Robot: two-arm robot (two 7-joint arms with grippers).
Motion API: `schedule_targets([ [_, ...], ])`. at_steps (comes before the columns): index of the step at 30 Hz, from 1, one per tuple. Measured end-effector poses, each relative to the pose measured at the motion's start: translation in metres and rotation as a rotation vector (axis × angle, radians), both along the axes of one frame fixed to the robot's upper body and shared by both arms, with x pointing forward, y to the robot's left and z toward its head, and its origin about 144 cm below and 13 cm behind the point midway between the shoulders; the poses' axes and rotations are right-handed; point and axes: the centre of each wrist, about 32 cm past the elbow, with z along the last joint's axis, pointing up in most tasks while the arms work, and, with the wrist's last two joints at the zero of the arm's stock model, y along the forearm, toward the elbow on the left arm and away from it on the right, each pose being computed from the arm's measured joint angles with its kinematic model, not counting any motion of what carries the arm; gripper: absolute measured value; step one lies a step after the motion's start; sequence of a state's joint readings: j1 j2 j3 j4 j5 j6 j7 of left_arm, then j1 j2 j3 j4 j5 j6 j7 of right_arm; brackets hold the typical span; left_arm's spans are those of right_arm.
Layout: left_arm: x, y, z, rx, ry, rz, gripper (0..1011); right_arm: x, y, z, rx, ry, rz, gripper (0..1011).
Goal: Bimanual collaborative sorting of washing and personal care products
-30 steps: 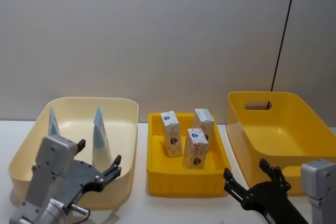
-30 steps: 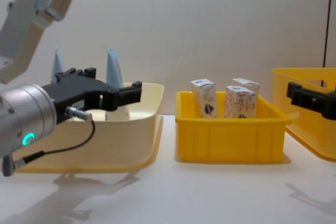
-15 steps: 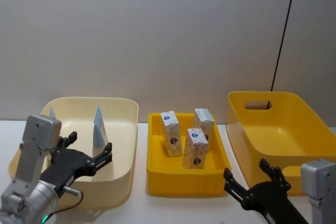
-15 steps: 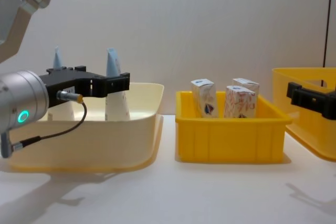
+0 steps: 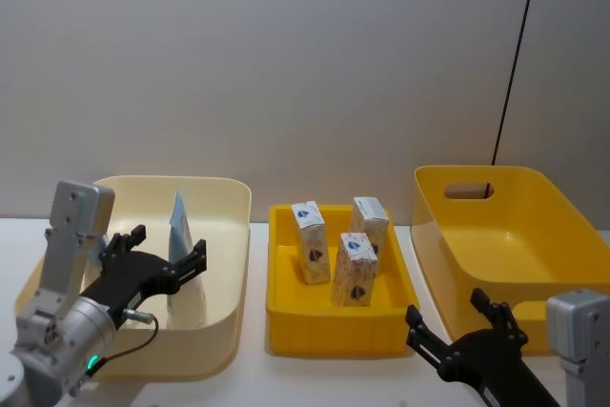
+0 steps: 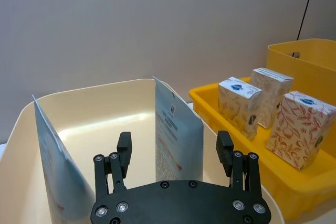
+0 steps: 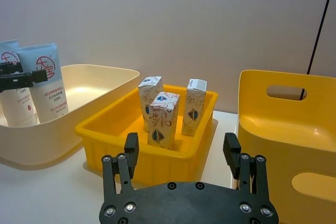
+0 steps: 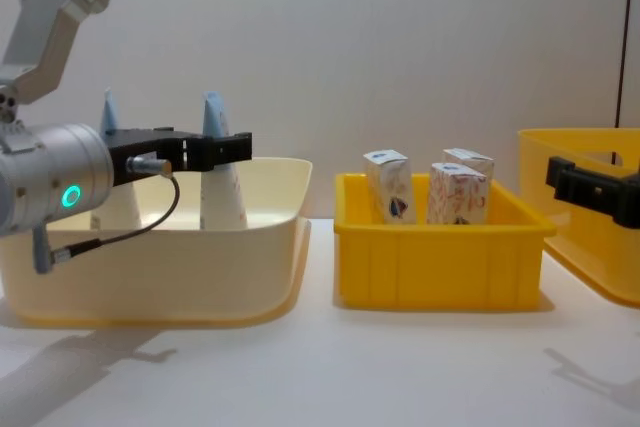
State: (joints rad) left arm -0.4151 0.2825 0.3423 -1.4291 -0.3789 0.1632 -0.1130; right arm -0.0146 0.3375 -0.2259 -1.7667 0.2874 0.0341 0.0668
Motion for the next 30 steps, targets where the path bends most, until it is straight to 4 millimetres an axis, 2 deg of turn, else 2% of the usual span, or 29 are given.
schedule_targets([
  [8, 0.014, -0.004, 0.003, -0.009, 0.009, 0.004, 1003, 0.0, 0.0, 0.0, 0.0, 0.0, 0.0, 1001],
  [14, 0.019, -0.006, 0.004, -0.01, 0.012, 0.004, 906, 0.0, 0.0, 0.0, 0.0, 0.0, 0.0, 1001],
  [20, 0.023, -0.008, 0.005, -0.012, 0.015, 0.004, 728, 0.0, 0.0, 0.0, 0.0, 0.0, 0.0, 1001],
  [23, 0.025, -0.008, 0.005, -0.012, 0.016, 0.004, 603, 0.0, 0.0, 0.0, 0.0, 0.0, 0.0, 1001],
  [27, 0.026, -0.009, 0.006, -0.013, 0.016, 0.004, 501, 0.0, 0.0, 0.0, 0.0, 0.0, 0.0, 1001],
  [28, 0.026, -0.009, 0.006, -0.013, 0.016, 0.004, 441, 0.0, 0.0, 0.0, 0.0, 0.0, 0.0, 1001],
  [30, 0.026, -0.009, 0.006, -0.013, 0.016, 0.004, 382, 0.0, 0.0, 0.0, 0.0, 0.0, 0.0, 1001],
])
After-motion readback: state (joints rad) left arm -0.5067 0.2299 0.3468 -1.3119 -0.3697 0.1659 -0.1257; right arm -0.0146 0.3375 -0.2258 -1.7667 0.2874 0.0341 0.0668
